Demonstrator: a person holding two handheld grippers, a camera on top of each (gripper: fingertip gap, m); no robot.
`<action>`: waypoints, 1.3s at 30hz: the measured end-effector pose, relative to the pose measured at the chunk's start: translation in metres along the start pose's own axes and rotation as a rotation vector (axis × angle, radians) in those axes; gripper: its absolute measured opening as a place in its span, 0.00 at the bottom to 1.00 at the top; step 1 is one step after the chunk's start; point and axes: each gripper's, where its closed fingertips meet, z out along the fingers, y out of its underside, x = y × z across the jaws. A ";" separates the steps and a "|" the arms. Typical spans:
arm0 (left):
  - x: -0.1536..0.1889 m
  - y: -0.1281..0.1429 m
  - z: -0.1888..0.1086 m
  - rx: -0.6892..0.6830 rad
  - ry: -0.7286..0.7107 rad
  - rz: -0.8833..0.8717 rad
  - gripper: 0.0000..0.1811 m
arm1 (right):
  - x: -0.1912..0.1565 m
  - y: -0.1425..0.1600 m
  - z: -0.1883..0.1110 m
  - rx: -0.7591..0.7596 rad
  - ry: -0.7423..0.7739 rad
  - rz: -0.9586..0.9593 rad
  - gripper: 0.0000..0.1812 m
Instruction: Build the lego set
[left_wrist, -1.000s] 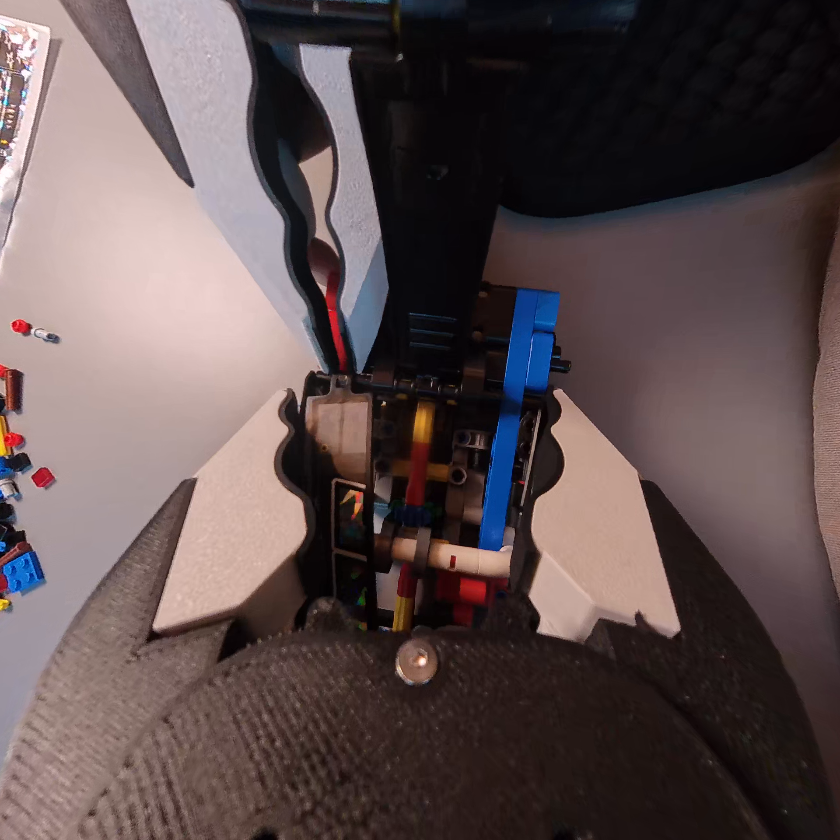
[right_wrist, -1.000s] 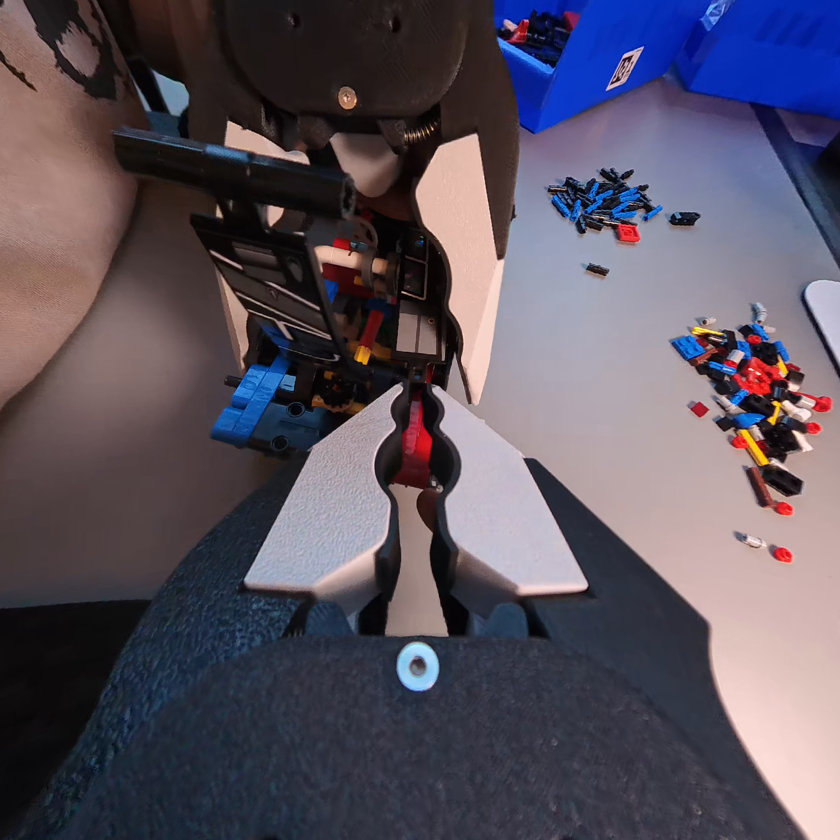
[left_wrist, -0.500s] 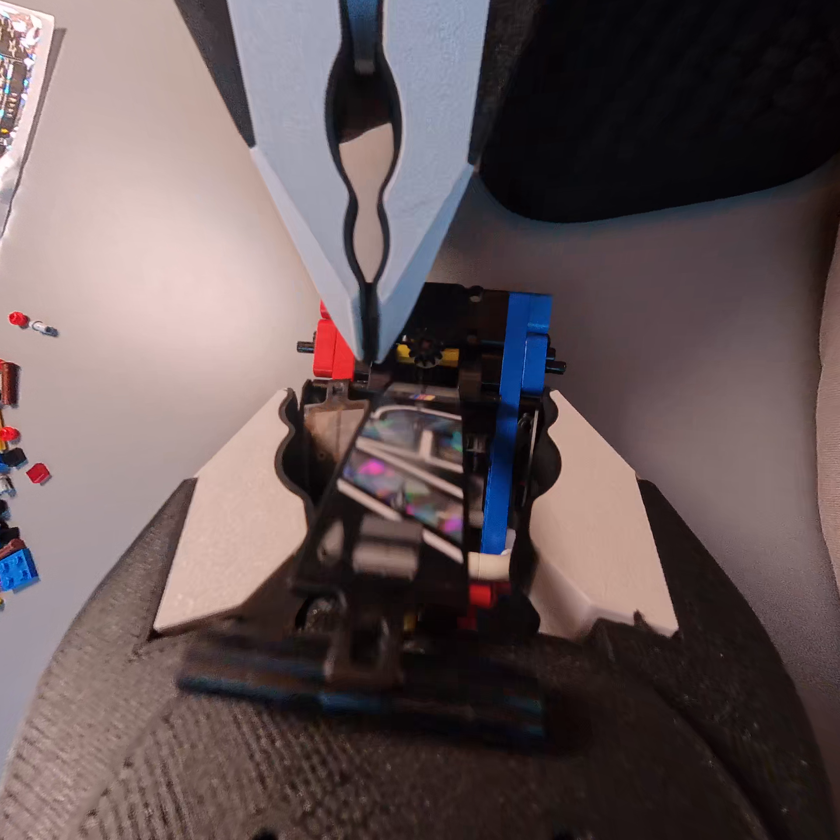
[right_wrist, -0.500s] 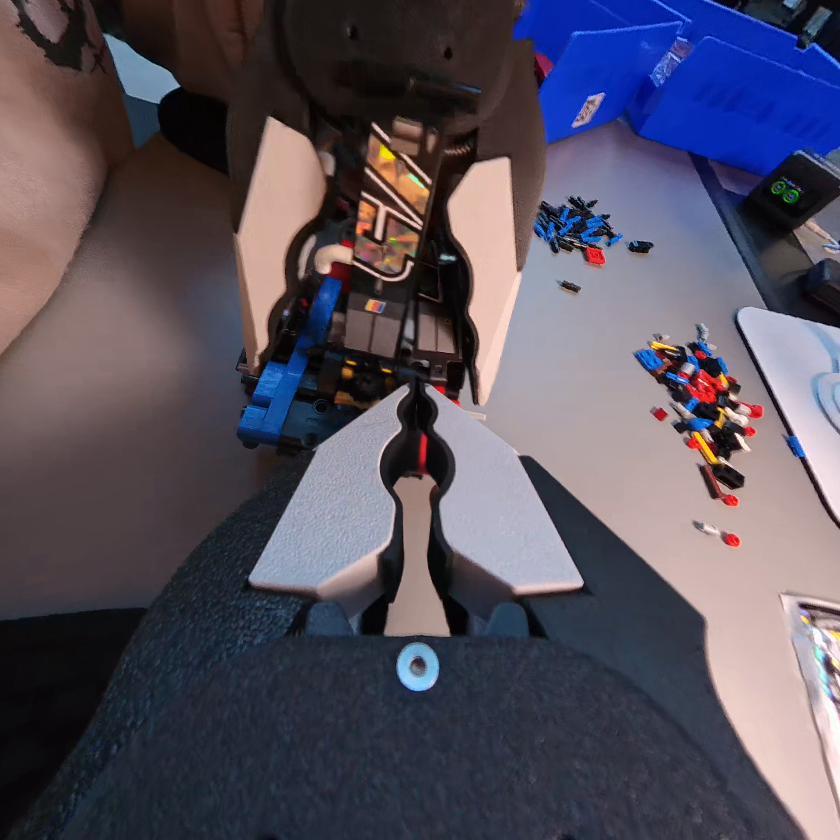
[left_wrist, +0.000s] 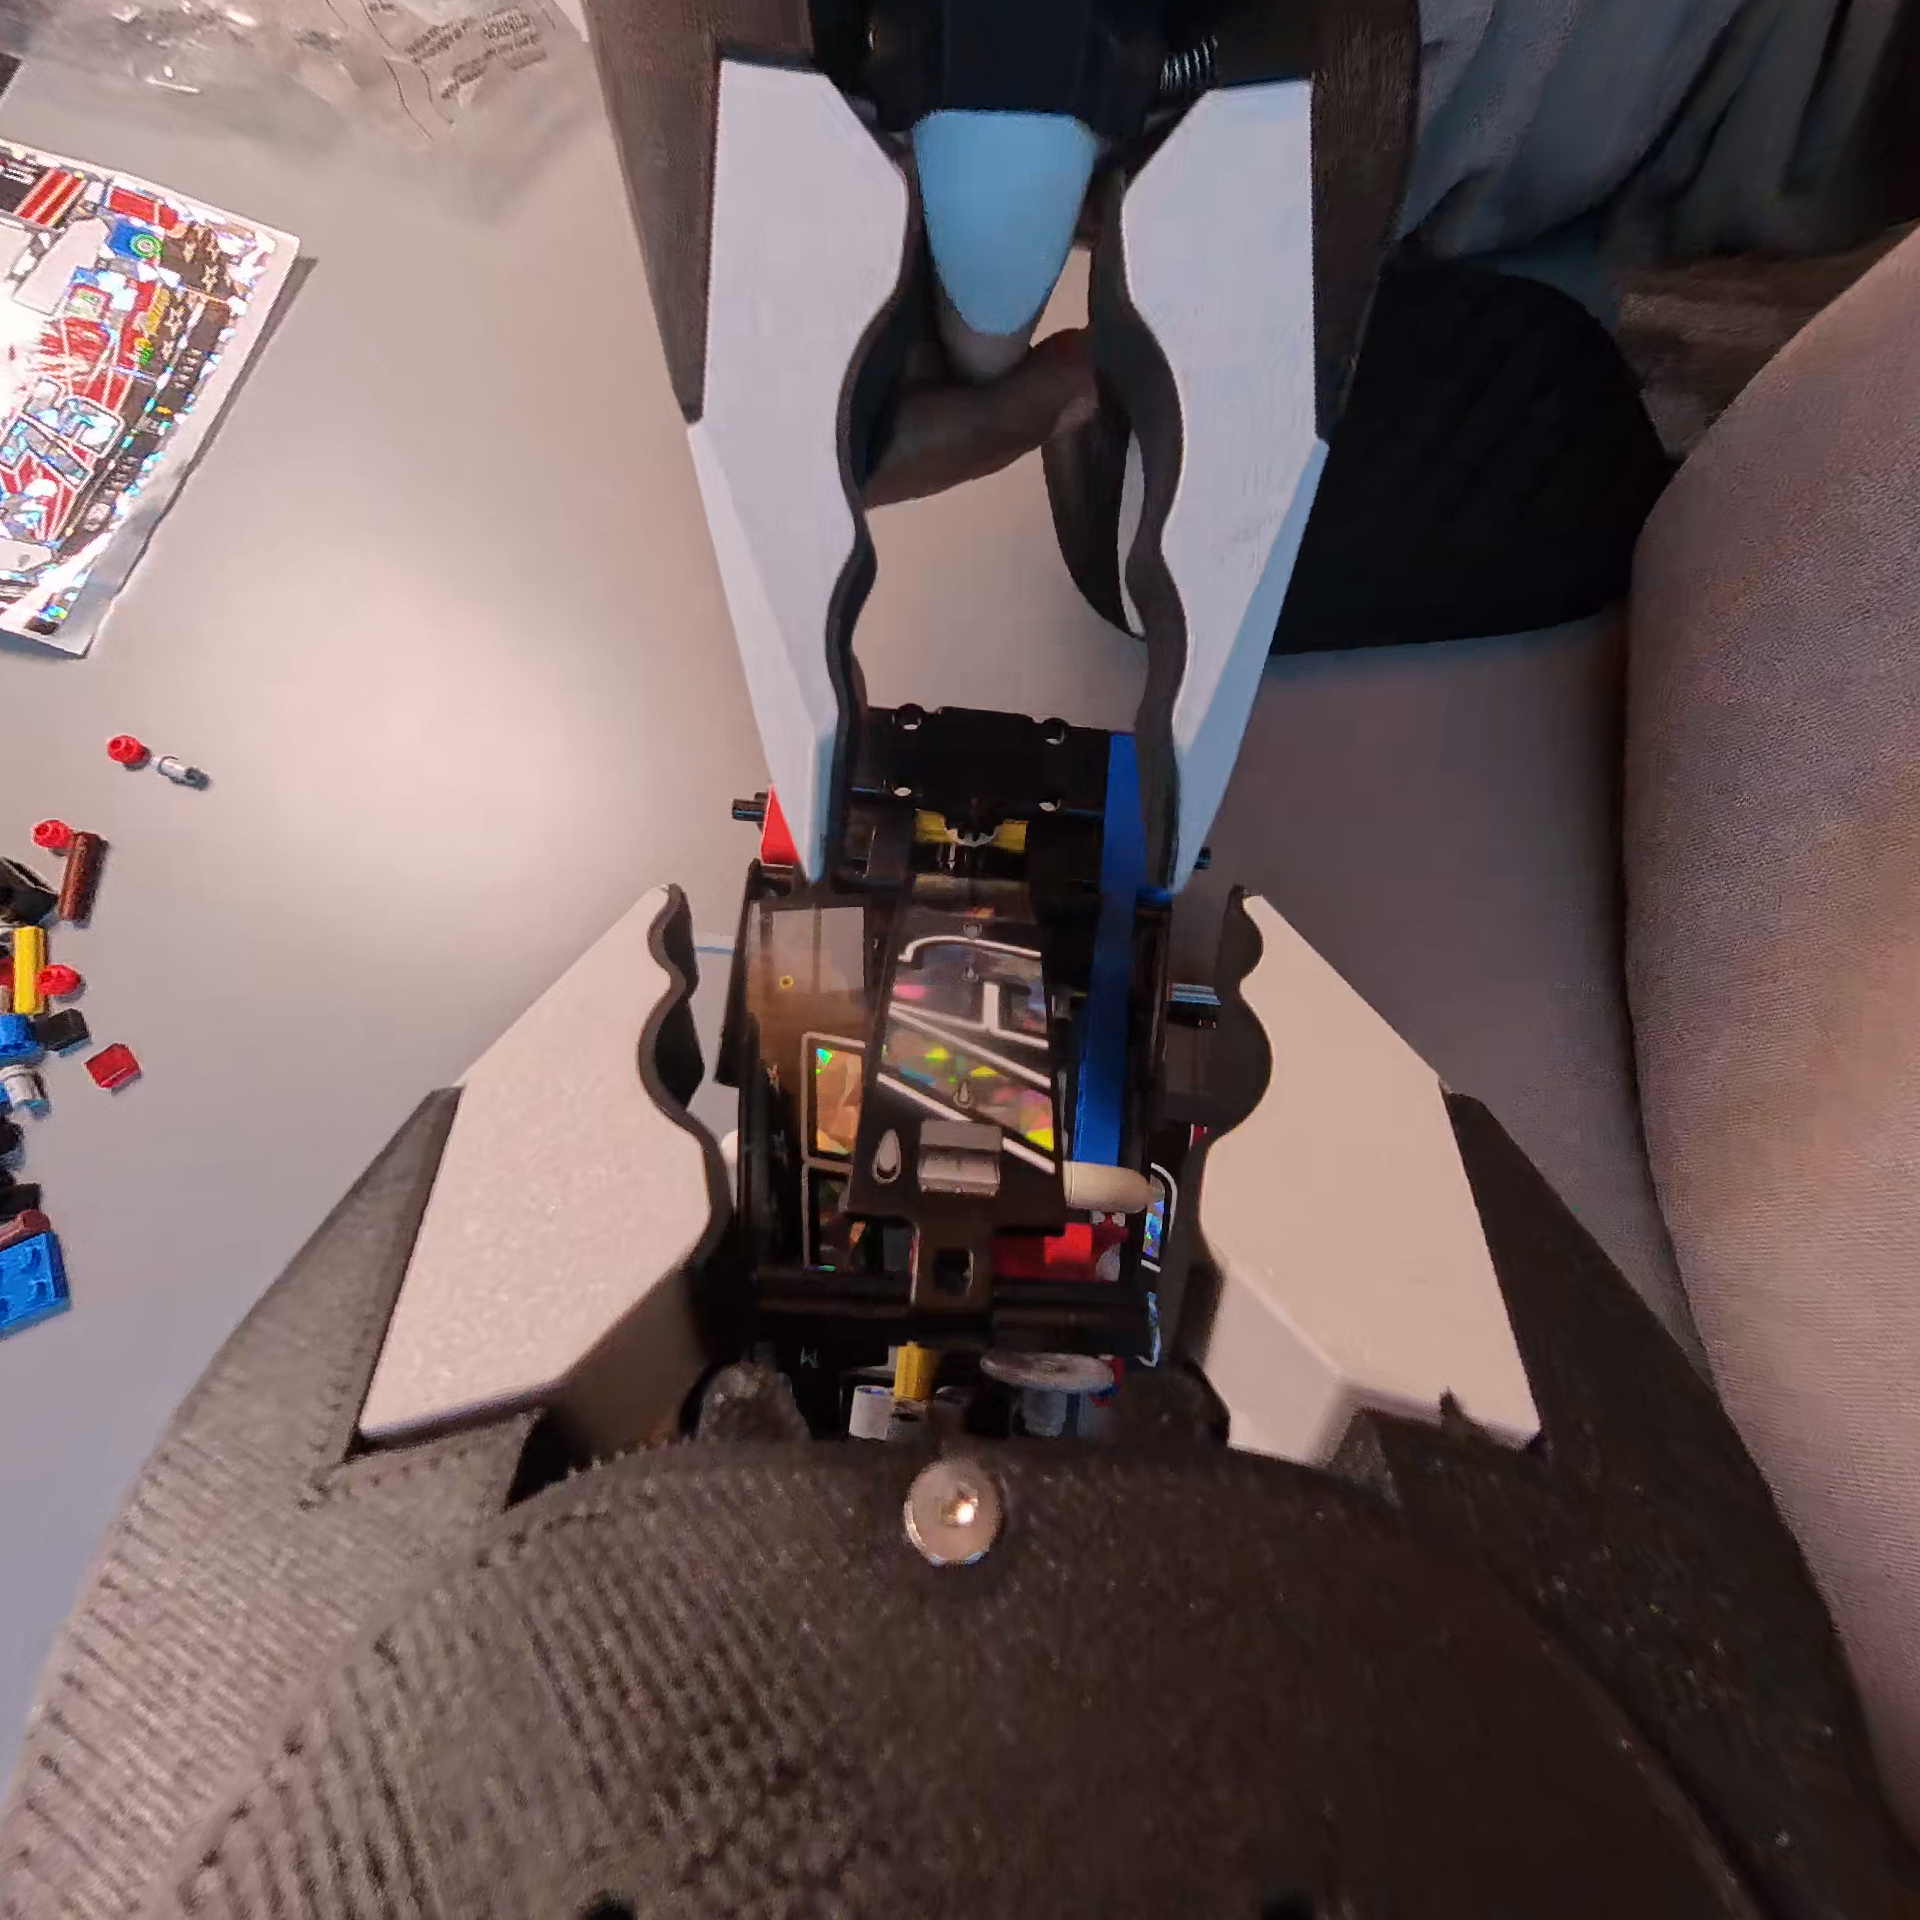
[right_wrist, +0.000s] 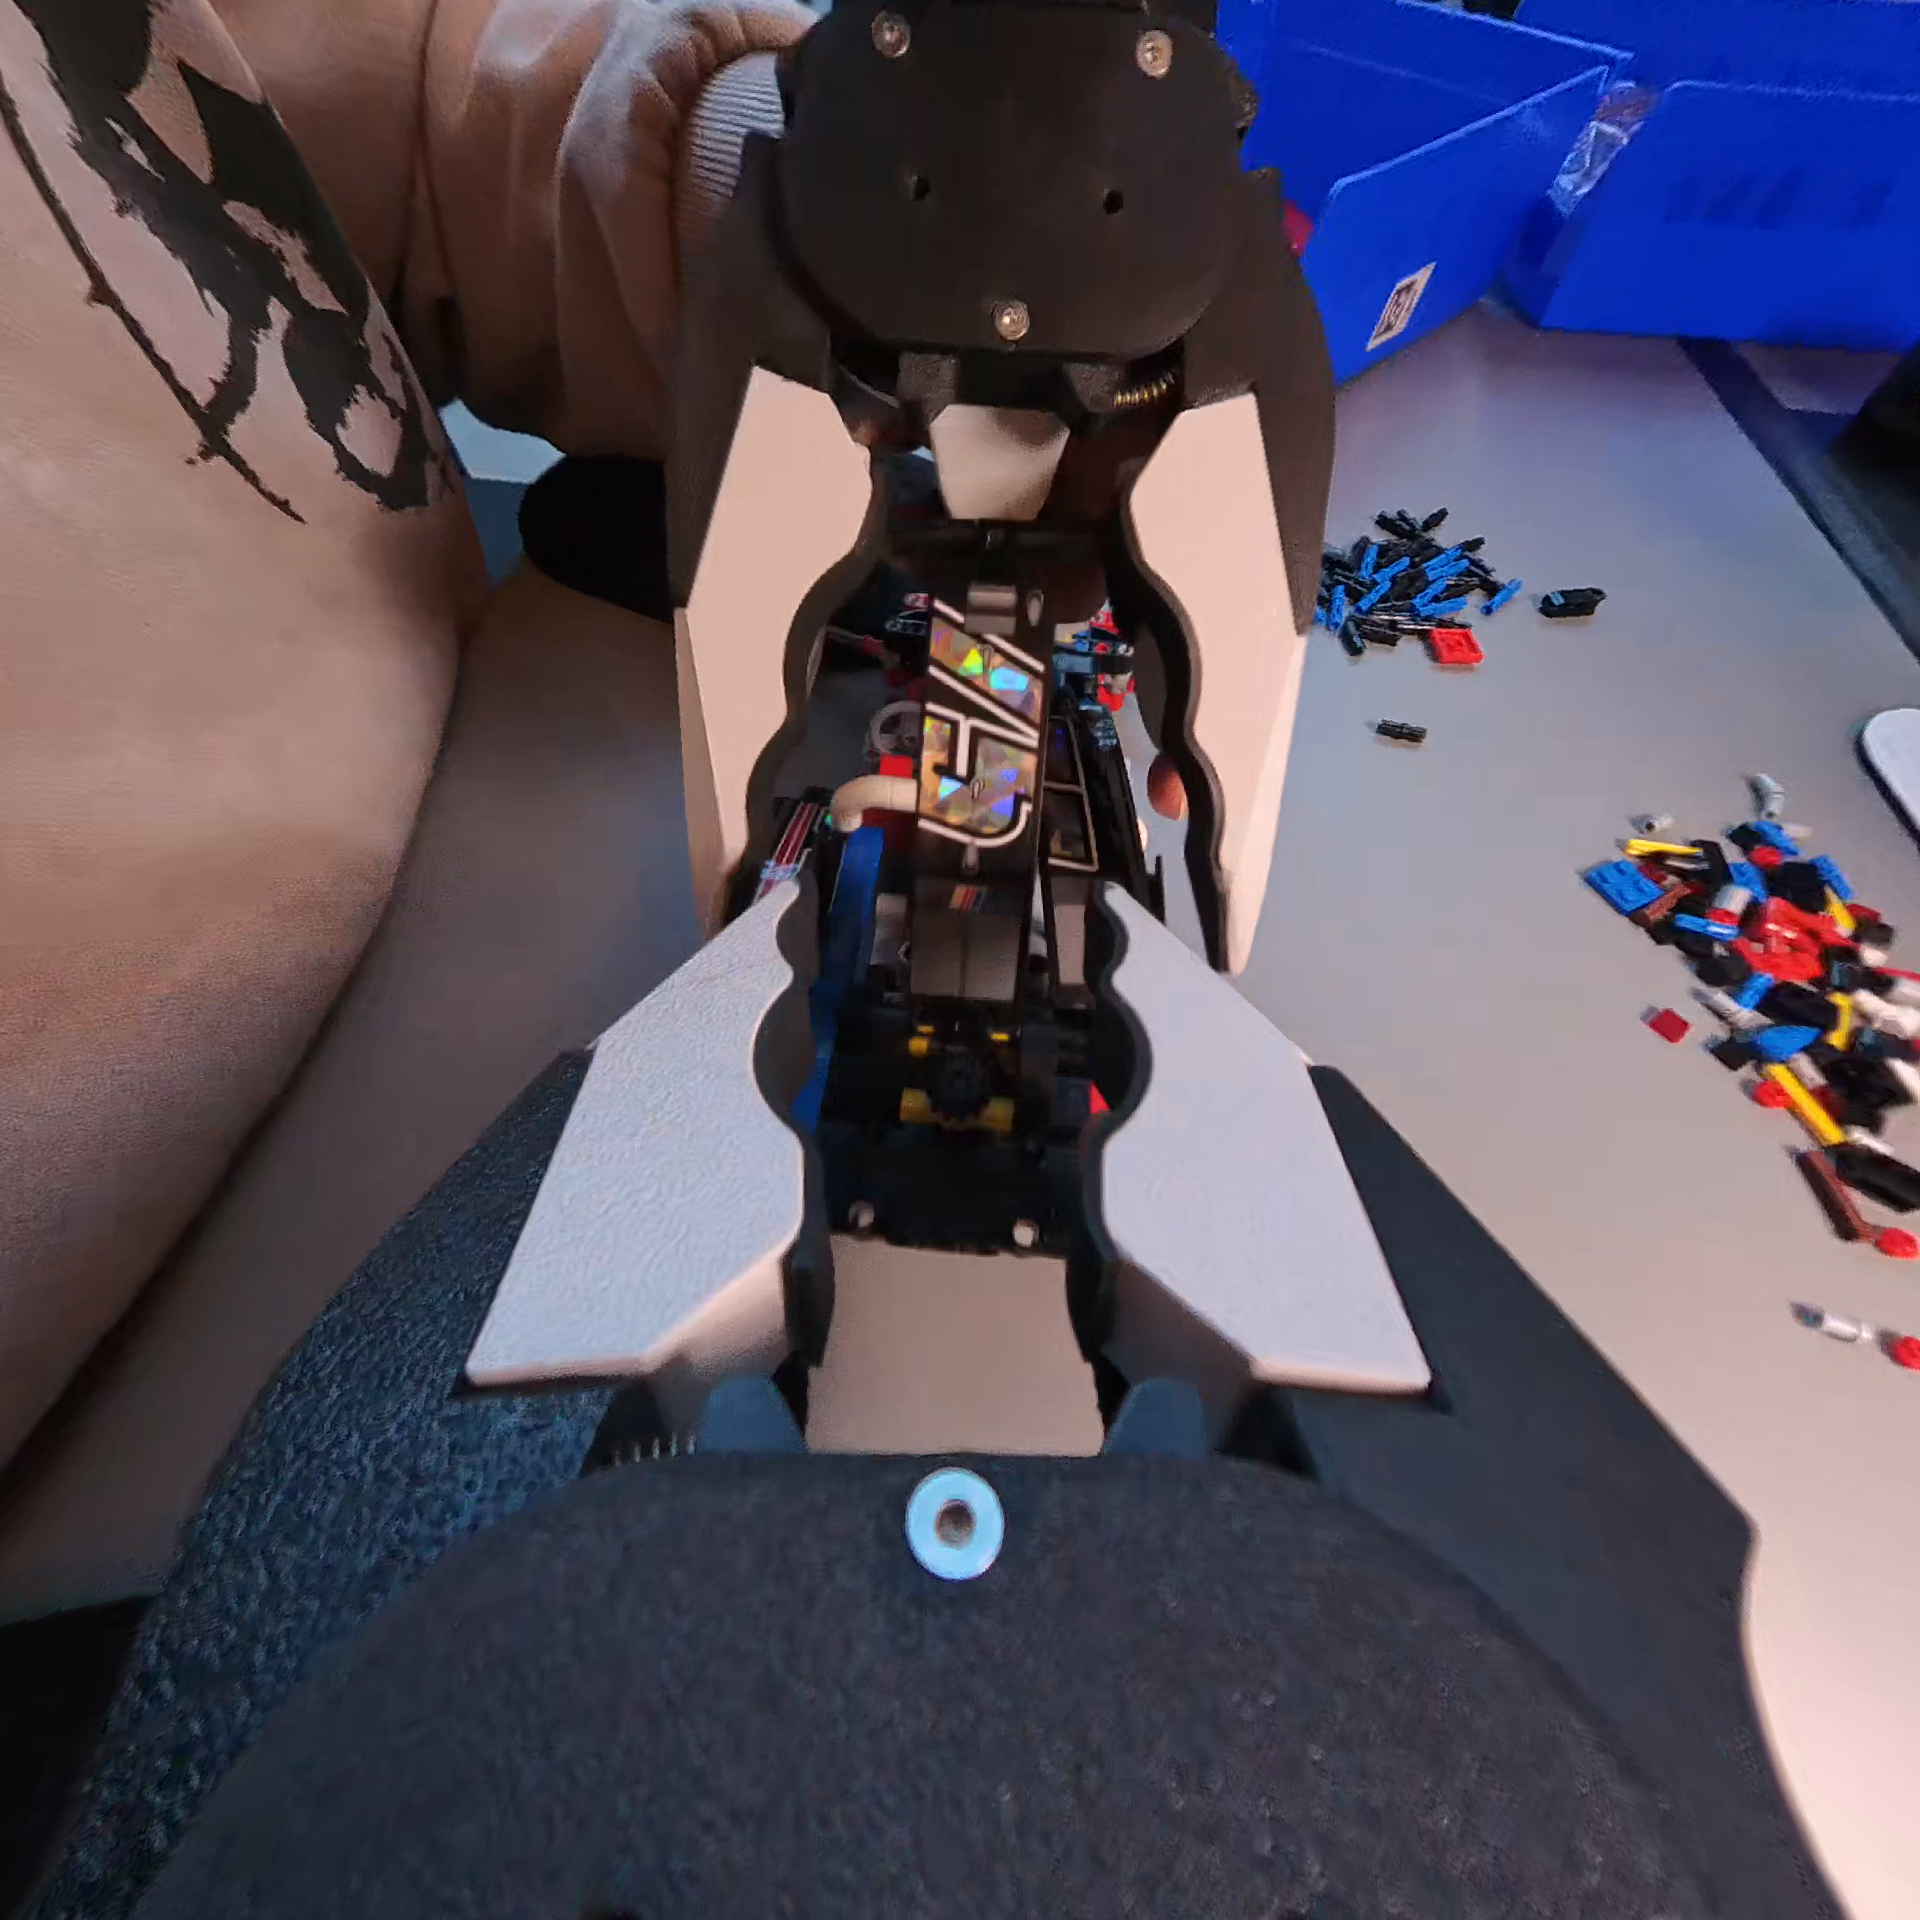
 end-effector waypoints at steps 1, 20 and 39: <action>0.001 -0.001 -0.001 0.004 0.005 -0.001 0.55 | 0.002 -0.001 0.007 -0.035 0.023 -0.026 0.27; -0.020 0.053 -0.047 -0.074 -0.045 -0.027 0.21 | 0.009 0.028 -0.038 0.047 0.157 0.135 0.13; -0.024 0.050 -0.045 -0.077 -0.010 0.136 0.13 | -0.036 0.028 0.019 -0.400 0.303 -0.351 0.03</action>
